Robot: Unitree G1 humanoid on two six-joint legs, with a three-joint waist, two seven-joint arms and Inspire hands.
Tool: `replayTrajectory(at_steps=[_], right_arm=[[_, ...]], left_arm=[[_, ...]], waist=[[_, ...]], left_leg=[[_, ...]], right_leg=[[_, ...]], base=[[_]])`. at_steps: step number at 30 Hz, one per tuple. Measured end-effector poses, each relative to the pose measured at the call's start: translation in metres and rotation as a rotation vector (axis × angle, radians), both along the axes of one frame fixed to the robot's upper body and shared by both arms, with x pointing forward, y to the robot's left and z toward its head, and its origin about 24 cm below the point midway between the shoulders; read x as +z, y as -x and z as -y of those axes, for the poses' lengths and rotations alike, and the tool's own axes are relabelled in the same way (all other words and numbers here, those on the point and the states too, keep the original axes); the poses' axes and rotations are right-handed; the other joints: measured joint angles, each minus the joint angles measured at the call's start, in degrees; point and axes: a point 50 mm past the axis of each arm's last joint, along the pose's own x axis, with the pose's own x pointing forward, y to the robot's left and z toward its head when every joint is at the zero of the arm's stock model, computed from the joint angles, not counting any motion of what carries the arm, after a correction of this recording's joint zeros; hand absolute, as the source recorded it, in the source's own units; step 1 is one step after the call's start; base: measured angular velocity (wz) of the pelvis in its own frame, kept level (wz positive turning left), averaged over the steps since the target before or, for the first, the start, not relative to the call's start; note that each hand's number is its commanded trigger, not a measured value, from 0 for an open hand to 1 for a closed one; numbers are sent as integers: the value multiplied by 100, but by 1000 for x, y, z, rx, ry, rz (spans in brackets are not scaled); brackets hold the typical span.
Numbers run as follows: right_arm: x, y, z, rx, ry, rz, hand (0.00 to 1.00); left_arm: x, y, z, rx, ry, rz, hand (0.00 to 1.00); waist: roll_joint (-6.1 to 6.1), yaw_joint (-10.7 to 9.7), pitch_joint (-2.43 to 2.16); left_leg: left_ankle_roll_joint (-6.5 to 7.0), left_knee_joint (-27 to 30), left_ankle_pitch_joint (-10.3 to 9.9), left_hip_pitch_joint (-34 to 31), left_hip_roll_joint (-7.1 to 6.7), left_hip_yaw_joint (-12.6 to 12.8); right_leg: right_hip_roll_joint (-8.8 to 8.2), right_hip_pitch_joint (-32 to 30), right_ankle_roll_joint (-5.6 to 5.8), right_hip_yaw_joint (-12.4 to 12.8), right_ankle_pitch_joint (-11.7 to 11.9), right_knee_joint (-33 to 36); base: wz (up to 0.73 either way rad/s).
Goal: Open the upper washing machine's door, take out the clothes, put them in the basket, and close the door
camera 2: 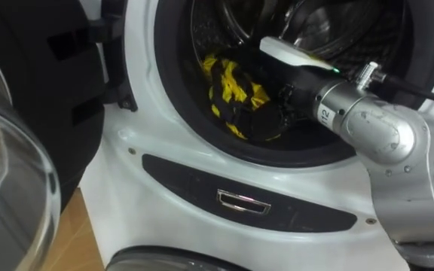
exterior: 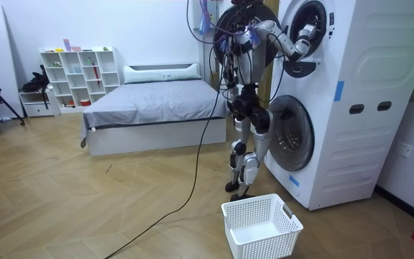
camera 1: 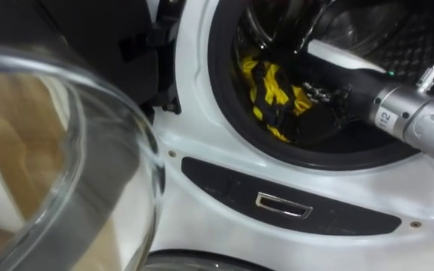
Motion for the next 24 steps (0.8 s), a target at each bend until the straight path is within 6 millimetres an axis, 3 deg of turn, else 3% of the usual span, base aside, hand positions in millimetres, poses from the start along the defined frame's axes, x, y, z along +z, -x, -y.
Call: replayTrajectory(at_steps=[8, 24], right_arm=[[8, 2, 5, -68, 69, 72, 100], [8, 11, 4, -76, 103, 103, 100]], left_arm=[[5, -13, -3, -13, -10, 36, 0], [7, -21, -3, -17, -12, 58, 0]], waist=[[76, 38, 32], [92, 161, 24]], left_leg=[[22, 57, -26, 4, 3, 5], [23, 21, -29, 84, 6, 39]], right_leg=[[0, 5, 9, 4, 5, 7], [0, 2, 14, 71, 11, 5]], base=[[0], [-1]])
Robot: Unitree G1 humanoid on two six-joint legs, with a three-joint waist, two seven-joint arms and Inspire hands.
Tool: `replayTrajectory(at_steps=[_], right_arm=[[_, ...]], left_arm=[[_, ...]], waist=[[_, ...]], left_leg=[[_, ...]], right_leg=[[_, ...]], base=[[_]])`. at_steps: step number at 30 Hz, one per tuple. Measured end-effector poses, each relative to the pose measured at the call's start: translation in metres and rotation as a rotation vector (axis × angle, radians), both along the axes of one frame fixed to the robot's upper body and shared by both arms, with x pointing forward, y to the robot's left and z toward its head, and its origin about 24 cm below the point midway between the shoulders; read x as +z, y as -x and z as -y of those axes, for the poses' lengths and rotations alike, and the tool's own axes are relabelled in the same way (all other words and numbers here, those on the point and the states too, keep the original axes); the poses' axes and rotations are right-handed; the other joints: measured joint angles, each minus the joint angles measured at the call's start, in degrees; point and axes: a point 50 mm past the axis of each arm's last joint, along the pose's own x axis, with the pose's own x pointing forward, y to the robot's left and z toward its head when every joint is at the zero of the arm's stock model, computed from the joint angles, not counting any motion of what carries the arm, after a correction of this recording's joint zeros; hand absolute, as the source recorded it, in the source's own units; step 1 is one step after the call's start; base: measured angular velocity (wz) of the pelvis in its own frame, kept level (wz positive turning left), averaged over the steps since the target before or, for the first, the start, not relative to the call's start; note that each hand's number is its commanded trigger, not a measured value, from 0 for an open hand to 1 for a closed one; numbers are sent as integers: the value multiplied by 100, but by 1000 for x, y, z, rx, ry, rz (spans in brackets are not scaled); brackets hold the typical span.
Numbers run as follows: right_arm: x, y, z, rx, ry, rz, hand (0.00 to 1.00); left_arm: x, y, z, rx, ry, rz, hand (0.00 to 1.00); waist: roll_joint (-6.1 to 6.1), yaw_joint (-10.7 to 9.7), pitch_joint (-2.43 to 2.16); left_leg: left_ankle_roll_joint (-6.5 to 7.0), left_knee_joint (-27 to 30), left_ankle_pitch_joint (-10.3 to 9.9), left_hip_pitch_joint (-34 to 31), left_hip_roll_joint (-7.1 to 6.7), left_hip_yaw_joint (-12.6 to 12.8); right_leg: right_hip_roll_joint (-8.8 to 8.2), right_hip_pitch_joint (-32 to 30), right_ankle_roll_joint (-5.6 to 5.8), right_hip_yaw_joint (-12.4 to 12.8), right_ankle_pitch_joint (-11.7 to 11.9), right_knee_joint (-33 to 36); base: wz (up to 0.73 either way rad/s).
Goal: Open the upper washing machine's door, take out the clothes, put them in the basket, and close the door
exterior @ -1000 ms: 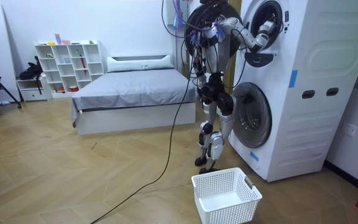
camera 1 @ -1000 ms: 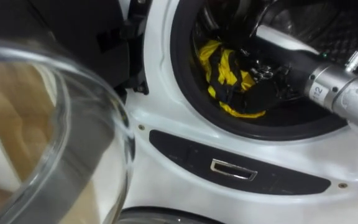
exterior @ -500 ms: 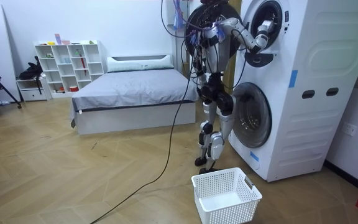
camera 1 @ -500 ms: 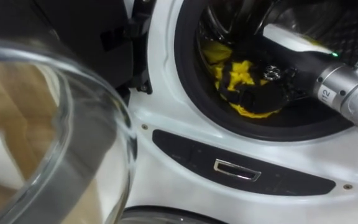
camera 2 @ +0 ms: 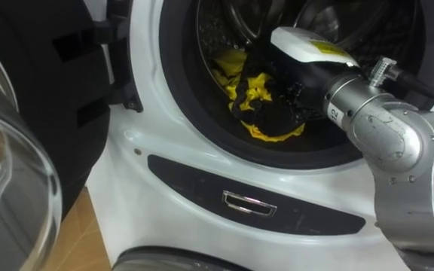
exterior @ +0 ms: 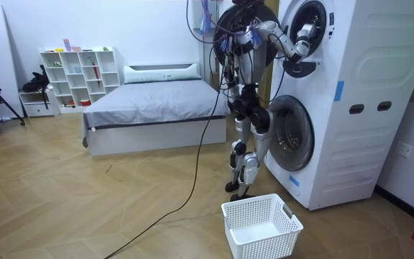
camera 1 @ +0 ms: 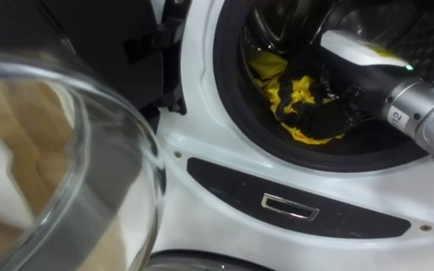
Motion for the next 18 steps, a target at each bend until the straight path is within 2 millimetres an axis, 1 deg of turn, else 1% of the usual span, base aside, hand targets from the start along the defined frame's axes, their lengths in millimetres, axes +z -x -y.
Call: replayTrajectory(at_steps=[3, 5, 6, 10, 12, 13, 14, 15, 16, 18], right_arm=[[0, 3, 4, 9, -49, 0, 100], [2, 5, 5, 41, -92, -8, 100], [4, 7, 4, 53, -99, -6, 100], [20, 23, -3, 176, -189, 56, 100], [27, 30, -3, 216, -241, 104, 100], [30, 34, -2, 226, -281, 146, 100], [33, 38, 1, 233, -329, 184, 100], [33, 39, 3, 235, -356, 199, 100], [32, 43, 7, 235, -419, 220, 100], [27, 49, 15, 226, -513, 238, 100]], left_arm=[[1, -1, 0, 1, 0, 7, 0], [0, -1, 0, 4, 2, 7, 0], [0, -1, 0, 3, 2, 10, 0], [0, 1, 0, 26, 10, 36, 0], [-1, 5, -1, 30, 3, 36, 0], [-2, 10, 0, 34, 0, 27, 0], [-4, 12, 1, 40, -4, 21, 0], [-4, 13, 3, 43, -3, 20, 0], [-6, 15, 6, 45, 4, 18, 0], [-8, 19, 10, 41, 10, 23, 0]], waist=[[-5, 35, -13], [0, 31, -49], [3, 28, -59], [46, -8, -88], [68, -48, -86], [78, -101, -90], [98, -156, -82], [112, -160, -72], [154, -155, -65], [204, -164, -65]], left_leg=[[0, -44, 1, 11, 7, 54], [3, -33, 4, 18, 11, 91], [6, -34, 7, 14, 12, 100], [7, -86, 7, 67, 31, 172], [8, -116, 7, 107, 26, 183], [9, -115, 6, 126, 19, 183], [20, -75, -5, 129, 20, 198], [26, -46, -11, 129, 22, 215], [36, -43, -27, 134, 34, 258], [49, -42, -35, 149, 35, 259]], right_leg=[[1, -18, 2, 42, -1, -5], [-1, -39, 4, 86, -2, 16], [-1, -37, 4, 98, -2, 23], [7, 7, 7, 172, 2, 31], [6, 57, 9, 190, 1, 23], [4, 94, 21, 190, -6, 0], [7, 109, 25, 223, -8, -5], [13, 110, 25, 266, -8, -5], [12, 102, 27, 288, -9, -15], [9, 107, 42, 296, 0, -21]], base=[[-7], [-8], [-9], [-8], [-5], [6], [7], [0], [-5], [-5]])
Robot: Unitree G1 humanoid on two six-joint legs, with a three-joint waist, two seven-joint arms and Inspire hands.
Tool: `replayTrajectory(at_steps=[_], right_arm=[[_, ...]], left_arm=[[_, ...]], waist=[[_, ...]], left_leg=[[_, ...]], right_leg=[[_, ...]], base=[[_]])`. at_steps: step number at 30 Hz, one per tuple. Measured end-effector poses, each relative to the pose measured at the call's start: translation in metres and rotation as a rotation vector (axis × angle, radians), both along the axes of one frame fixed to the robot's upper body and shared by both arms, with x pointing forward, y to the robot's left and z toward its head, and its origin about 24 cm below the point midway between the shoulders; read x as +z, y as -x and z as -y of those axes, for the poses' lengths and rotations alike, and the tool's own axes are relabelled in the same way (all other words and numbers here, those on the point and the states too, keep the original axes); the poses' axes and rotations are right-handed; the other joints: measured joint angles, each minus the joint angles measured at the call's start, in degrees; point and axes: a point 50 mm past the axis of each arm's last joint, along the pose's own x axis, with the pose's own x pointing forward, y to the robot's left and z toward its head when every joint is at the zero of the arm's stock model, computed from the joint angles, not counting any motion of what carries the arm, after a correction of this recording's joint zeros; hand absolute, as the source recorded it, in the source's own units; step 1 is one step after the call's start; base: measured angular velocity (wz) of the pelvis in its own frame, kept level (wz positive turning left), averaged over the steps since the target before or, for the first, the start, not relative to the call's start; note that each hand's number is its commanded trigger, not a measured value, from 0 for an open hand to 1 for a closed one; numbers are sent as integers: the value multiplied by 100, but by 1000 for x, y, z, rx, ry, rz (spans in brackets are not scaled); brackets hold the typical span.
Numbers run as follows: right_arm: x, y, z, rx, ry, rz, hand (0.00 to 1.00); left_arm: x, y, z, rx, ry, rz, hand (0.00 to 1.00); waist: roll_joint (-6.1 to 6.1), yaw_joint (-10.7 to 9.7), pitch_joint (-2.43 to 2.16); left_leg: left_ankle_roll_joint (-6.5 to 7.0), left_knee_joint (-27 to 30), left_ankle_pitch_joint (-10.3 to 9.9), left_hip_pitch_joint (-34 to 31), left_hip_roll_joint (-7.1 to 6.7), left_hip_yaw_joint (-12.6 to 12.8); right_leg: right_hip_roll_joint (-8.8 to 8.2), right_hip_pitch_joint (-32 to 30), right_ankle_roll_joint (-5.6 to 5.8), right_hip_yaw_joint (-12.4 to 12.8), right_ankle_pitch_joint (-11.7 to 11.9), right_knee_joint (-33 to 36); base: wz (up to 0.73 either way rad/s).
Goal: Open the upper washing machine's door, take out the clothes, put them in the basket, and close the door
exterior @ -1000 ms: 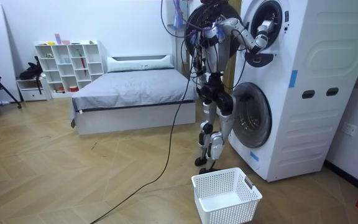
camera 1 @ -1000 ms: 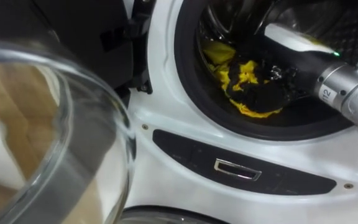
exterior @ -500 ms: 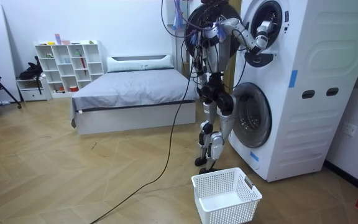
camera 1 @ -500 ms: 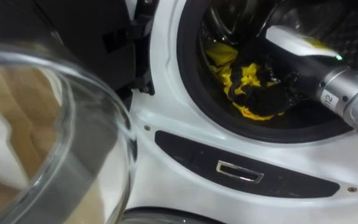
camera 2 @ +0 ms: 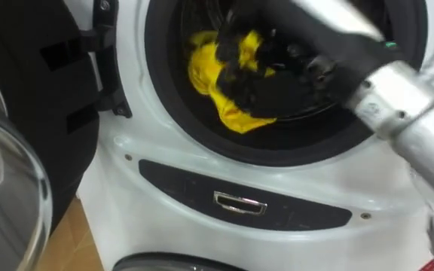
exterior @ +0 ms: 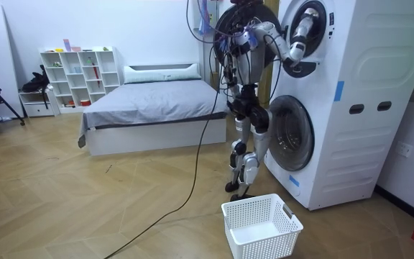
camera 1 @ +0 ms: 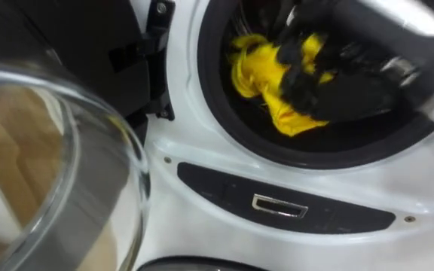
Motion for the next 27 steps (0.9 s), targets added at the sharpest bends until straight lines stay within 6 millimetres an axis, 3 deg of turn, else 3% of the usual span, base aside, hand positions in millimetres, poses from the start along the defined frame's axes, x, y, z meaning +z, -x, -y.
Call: replayTrajectory(at_steps=[6, 14, 17, 22, 27], right_arm=[[-9, 15, 2, 80, -165, 25, 100], [-22, 21, 6, 116, -321, -9, 100], [-29, 23, 9, 97, -348, -30, 100], [-30, 28, 8, 132, -369, -21, 100], [-37, 35, 10, 141, -386, -45, 100]], left_arm=[[-3, 29, -5, 28, -11, -24, 0], [-5, 58, -9, 73, -16, -78, 0], [-5, 58, -9, 76, -26, -73, 0], [-3, 55, -9, 69, -33, -56, 0], [-2, 51, -8, 51, -35, -43, 0]], waist=[[166, -56, -13], [175, -125, -14], [208, -156, 6], [201, -307, 0], [208, -433, -4]], left_leg=[[18, -19, -10, 55, -16, -1], [52, -40, -44, 85, -34, -4], [60, -54, -58, 86, -39, 3], [73, -82, -69, 84, -50, 1], [92, -106, -82, 91, -33, 23]], right_leg=[[1, 15, 37, 52, 26, -65], [-7, 68, 61, 55, 38, -79], [-7, 45, 68, 103, 39, -78], [-16, 29, 84, 129, 40, -79], [-3, -21, 121, 365, 75, -37]], base=[[-2], [0], [-8], [2], [0]])
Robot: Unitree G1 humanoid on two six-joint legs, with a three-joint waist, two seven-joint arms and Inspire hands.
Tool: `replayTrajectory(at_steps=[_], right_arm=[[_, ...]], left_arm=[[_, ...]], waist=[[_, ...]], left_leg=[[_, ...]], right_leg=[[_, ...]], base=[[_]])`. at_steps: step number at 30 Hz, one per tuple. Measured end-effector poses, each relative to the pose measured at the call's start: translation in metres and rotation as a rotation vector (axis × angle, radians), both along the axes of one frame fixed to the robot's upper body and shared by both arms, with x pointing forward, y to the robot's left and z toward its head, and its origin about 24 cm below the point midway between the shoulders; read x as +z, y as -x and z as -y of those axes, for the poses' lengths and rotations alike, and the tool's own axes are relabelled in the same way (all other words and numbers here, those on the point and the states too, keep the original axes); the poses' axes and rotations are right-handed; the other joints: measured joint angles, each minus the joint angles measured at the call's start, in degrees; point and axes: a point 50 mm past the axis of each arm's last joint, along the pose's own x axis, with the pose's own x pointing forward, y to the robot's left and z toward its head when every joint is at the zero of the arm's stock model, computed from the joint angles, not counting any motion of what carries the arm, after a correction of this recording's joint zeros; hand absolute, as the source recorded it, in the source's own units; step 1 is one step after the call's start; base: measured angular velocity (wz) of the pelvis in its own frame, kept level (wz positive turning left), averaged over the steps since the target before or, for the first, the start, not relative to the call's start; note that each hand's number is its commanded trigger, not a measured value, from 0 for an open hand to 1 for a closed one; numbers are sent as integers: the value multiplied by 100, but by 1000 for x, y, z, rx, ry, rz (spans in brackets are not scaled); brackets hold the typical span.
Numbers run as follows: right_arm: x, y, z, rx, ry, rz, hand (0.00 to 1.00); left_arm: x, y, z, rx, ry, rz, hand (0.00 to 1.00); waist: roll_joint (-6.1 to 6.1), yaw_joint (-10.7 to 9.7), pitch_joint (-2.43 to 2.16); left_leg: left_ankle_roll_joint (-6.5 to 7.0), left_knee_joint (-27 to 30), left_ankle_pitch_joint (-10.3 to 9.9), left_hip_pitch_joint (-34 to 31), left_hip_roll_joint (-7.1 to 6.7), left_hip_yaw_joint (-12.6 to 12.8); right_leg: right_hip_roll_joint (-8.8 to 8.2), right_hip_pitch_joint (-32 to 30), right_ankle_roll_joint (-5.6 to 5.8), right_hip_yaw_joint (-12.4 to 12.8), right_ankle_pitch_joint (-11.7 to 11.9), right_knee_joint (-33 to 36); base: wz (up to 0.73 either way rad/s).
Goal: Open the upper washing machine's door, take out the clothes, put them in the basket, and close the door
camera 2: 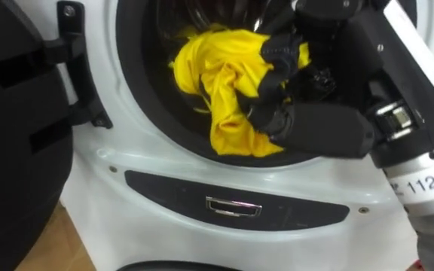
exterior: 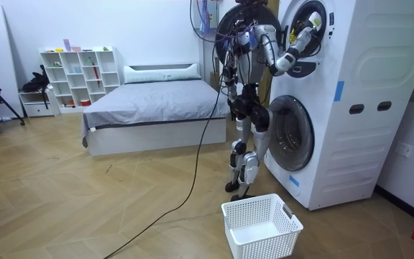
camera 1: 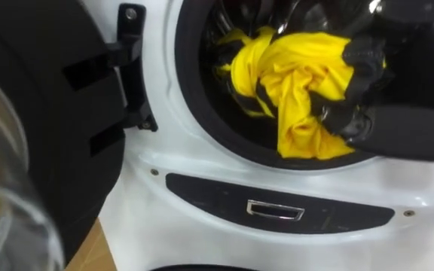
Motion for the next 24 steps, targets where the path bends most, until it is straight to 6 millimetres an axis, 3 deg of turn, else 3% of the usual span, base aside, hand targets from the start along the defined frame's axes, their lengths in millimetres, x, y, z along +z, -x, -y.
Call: replayTrajectory(at_steps=[2, 6, 8, 12, 14, 18, 20, 24], right_arm=[[-2, 3, 0, 5, -2, -8, 100], [-6, 6, 1, -1, -17, -22, 100], [-6, 6, 1, 3, -24, -25, 100], [-9, 7, 2, 9, -39, -43, 100], [-9, 7, 2, 17, -41, -48, 100], [-10, 9, 11, 0, -58, -66, 100], [-21, 8, 30, -90, -83, -135, 100], [-37, 11, 41, -165, -137, -212, 100]], left_arm=[[0, 0, 0, -20, -9, -7, 0], [3, -3, 1, -61, -24, 4, 0], [4, -6, 4, -88, -22, 17, 0], [4, -8, 4, -98, -25, 23, 0], [4, -8, 5, -104, -24, 21, 0], [4, -7, 5, -115, -26, 14, 0], [3, -10, 8, -142, -21, 11, 0], [1, -23, 12, -153, -12, 33, 0]], waist=[[2, 1, 0], [58, -40, -21], [137, -30, -22], [147, -50, -19], [138, -186, -22], [135, -370, -22], [159, -489, -11], [207, -509, -3]], left_leg=[[15, -25, -10, 35, 12, 117], [61, -38, -42, 67, 25, 243], [108, -56, -71, 117, 35, 405], [154, -139, -97, 221, 41, 639], [186, -161, -116, 215, 41, 749], [228, -215, -142, 227, 56, 1001], [249, -238, -177, 271, 92, 1211], [243, -303, -187, 297, 118, 1596]], right_leg=[[5, -10, 10, 177, 6, 13], [8, -36, 76, 299, 48, 31], [11, -67, 105, 572, 65, 71], [21, -92, 157, 861, 99, 73], [21, -159, 187, 1042, 119, 93], [37, -256, 231, 1233, 170, 81], [93, -308, 249, 1383, 210, 106], [110, -466, 250, 1570, 209, 188]], base=[[-19], [-17], [-33], [-34], [-23], [-38], [-46], [-58]])
